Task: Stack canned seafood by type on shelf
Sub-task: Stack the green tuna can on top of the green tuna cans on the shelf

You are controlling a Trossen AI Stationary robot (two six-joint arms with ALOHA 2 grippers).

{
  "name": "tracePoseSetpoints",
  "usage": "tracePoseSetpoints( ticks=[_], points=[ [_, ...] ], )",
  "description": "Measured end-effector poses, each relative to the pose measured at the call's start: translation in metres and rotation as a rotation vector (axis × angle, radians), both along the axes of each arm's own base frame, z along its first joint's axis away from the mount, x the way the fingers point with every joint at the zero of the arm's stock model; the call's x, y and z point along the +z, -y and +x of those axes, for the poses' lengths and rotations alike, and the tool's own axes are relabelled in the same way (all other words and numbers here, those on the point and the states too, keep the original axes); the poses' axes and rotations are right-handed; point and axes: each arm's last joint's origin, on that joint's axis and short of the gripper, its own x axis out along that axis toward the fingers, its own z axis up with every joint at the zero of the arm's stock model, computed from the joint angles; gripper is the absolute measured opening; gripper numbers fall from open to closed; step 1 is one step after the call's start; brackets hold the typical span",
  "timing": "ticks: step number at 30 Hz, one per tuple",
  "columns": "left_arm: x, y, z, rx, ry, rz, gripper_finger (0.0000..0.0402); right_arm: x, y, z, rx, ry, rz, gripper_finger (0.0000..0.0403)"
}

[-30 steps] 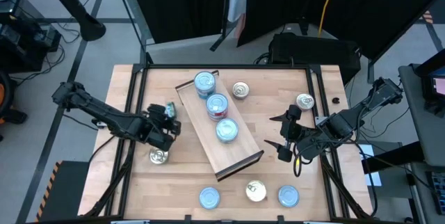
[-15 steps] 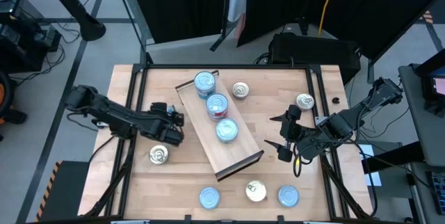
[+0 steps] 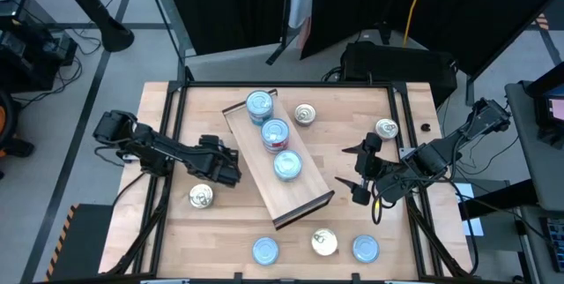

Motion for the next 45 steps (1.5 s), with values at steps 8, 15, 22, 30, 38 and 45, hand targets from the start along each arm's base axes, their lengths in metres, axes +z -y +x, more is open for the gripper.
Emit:
tracePoseSetpoints(
  ticks=[8,15,22,30,38,45],
  points=[
    [0.002,0.004,-0.003,-0.123,-0.102,-0.003,0.0137,0.000,0.000,0.000,0.000,0.001,0.001,0.0375],
    [0.046,0.046,-0.005,-0.390,-0.158,-0.126,0.0137,-0.009,-0.002,0.004,0.057,0.000,-0.103,0.0375],
    [0.142,0.101,-0.009,-0.835,0.066,-0.167,0.0137,-0.016,-0.007,0.019,0.125,0.146,-0.162,0.0375],
    [0.232,0.133,0.002,-1.319,0.177,0.467,0.0137,0.006,-0.008,0.052,0.323,0.457,-0.125,0.0375],
    [0.254,0.144,0.032,-1.620,-0.049,0.901,0.0137,0.013,-0.013,0.081,0.476,0.653,-0.304,0.0375],
    [0.255,0.144,0.051,-1.725,-0.070,1.002,0.0137,0.017,-0.025,0.106,0.511,0.633,-0.495,0.0375]
  ],
)
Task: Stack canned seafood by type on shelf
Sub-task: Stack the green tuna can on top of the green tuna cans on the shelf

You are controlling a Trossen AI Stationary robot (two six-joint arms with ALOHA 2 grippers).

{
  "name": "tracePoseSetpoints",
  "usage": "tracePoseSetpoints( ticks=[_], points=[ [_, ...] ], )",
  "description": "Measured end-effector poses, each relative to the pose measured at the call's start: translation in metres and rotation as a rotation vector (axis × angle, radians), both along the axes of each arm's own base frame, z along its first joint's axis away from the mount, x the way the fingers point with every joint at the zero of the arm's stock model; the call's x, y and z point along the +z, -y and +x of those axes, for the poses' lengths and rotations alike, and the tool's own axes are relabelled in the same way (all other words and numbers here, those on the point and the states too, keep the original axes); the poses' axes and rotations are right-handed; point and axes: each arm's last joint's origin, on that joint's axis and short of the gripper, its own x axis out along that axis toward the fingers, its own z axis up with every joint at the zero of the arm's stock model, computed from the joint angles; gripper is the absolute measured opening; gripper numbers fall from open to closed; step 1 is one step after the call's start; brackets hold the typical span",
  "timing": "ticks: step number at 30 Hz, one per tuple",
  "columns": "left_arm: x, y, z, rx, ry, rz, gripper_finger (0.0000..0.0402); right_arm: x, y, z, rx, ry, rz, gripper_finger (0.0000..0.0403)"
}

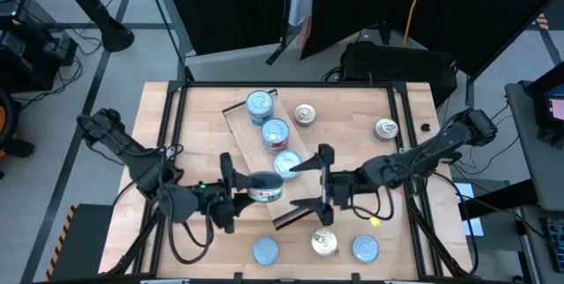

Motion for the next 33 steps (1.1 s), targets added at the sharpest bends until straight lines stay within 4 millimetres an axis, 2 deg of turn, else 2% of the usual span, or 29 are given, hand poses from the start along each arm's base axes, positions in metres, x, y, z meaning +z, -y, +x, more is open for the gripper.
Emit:
tracePoseSetpoints(
  ticks=[9,15,19,29,31,33],
  points=[
    [0.000,-0.007,0.007,-0.028,-0.007,-0.012,0.0137,0.004,-0.006,0.021,-0.024,0.008,-0.079,0.0375],
    [0.000,-0.012,0.010,-0.015,-0.004,-0.015,0.0137,0.004,0.001,0.025,-0.047,0.007,-0.056,0.0365],
    [0.000,-0.014,0.012,-0.026,-0.005,-0.022,0.0143,0.004,0.004,0.026,-0.054,0.003,-0.052,0.0313],
    [-0.001,-0.017,0.015,0.000,-0.002,-0.051,0.0165,0.001,0.003,0.026,-0.048,-0.020,-0.054,0.0133],
    [-0.001,-0.017,0.015,0.019,0.002,-0.049,0.0166,0.001,0.002,0.026,-0.049,-0.023,-0.057,0.0115],
    [-0.001,-0.016,0.014,0.043,0.009,-0.045,0.0167,0.001,0.003,0.026,-0.055,-0.025,-0.063,0.0115]
  ],
)
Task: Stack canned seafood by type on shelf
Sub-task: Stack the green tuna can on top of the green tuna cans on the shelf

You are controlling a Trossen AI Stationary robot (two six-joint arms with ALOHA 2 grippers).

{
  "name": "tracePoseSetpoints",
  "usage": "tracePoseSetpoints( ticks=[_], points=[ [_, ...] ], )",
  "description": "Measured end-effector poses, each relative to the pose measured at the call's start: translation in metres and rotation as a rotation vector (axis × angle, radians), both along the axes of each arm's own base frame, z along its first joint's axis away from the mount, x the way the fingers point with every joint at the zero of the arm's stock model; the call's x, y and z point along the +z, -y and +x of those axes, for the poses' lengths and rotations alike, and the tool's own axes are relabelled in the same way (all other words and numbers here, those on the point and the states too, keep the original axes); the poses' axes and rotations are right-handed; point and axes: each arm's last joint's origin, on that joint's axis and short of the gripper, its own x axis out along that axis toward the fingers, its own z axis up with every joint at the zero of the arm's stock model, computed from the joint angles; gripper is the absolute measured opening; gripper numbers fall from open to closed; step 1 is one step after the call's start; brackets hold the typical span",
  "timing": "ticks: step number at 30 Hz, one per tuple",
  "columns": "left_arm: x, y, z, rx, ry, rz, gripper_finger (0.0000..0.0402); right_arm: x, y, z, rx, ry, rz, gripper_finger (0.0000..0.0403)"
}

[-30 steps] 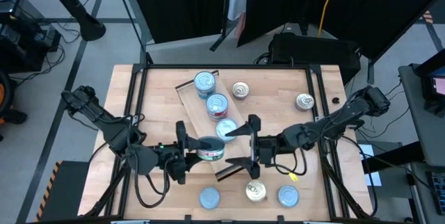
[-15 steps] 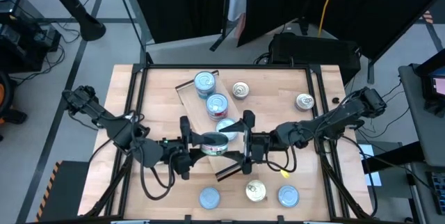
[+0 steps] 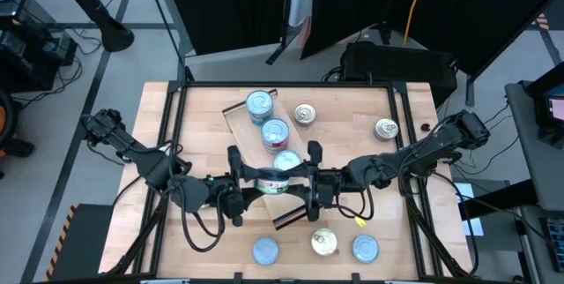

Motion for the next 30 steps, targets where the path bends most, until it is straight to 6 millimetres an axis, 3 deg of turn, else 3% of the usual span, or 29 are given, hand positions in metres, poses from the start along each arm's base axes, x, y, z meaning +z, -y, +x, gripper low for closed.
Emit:
tracePoseSetpoints(
  ticks=[5,9,15,21,30],
  points=[
    [0.002,0.003,-0.005,0.125,0.054,-0.038,0.0198,0.005,0.003,-0.005,-0.079,-0.009,-0.028,0.0125],
    [0.006,0.010,-0.014,0.165,0.092,-0.076,0.0258,0.011,0.004,-0.016,-0.119,-0.046,-0.083,0.0145],
    [0.006,0.028,-0.030,0.138,0.113,-0.179,0.0340,0.006,0.006,-0.037,-0.190,-0.238,-0.188,0.0131],
    [0.001,0.029,-0.036,0.243,0.147,-0.318,0.0354,-0.011,0.013,-0.042,-0.258,-0.422,-0.322,0.0139],
    [-0.015,0.021,-0.040,0.328,0.100,-0.410,0.0354,-0.030,0.014,-0.029,-0.268,-0.501,-0.419,0.0141]
  ],
)
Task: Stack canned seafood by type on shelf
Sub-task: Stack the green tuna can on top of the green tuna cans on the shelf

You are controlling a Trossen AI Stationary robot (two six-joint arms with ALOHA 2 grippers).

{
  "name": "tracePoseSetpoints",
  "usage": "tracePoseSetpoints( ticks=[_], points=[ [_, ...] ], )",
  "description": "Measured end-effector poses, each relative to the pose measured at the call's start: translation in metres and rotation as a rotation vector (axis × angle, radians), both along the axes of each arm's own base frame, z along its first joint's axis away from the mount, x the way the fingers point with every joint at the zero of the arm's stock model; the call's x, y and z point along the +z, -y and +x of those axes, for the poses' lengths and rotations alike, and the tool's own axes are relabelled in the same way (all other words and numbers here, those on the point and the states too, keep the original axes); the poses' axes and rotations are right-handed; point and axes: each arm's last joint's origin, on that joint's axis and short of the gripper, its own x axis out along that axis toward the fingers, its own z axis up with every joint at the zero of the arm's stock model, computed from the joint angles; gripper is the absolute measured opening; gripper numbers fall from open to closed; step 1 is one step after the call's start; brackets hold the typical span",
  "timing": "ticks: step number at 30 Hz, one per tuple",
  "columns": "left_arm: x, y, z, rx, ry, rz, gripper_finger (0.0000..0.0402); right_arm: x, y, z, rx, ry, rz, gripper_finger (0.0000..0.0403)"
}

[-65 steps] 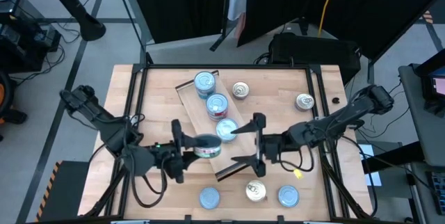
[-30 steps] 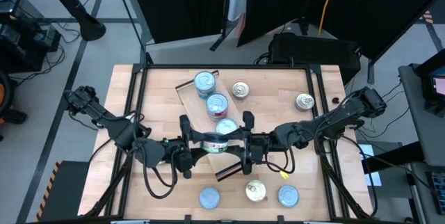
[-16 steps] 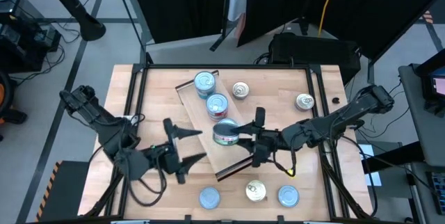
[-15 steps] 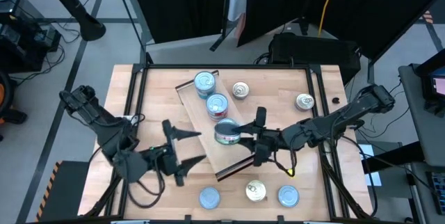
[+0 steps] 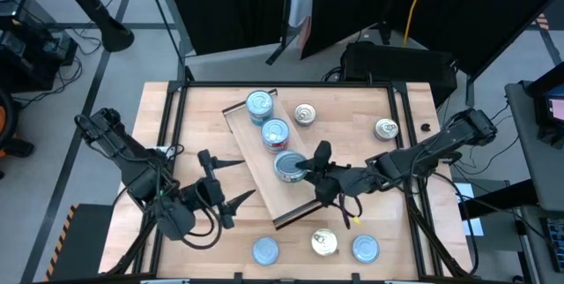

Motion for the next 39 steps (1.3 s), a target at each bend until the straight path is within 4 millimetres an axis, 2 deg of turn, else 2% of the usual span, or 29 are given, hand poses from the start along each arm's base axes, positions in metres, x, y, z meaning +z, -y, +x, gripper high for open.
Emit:
tracePoseSetpoints(
  ticks=[7,15,21,28,39],
  points=[
    [-0.001,0.000,-0.001,0.000,-0.005,0.000,0.0354,-0.010,0.004,0.009,-0.021,-0.038,-0.042,0.0148],
    [-0.002,0.000,-0.001,0.000,-0.003,-0.021,0.0354,-0.011,0.004,0.009,-0.025,-0.041,-0.038,0.0162],
    [-0.005,0.003,0.001,-0.003,-0.008,-0.037,0.0354,-0.012,0.005,0.010,-0.055,-0.014,0.061,0.0189],
    [-0.012,0.007,0.006,-0.004,-0.030,-0.018,0.0354,-0.012,0.018,0.015,-0.082,0.010,0.229,0.0227],
    [-0.015,0.009,0.006,-0.021,-0.037,-0.068,0.0354,-0.007,0.024,0.013,-0.096,0.027,0.323,0.0245]
  ],
)
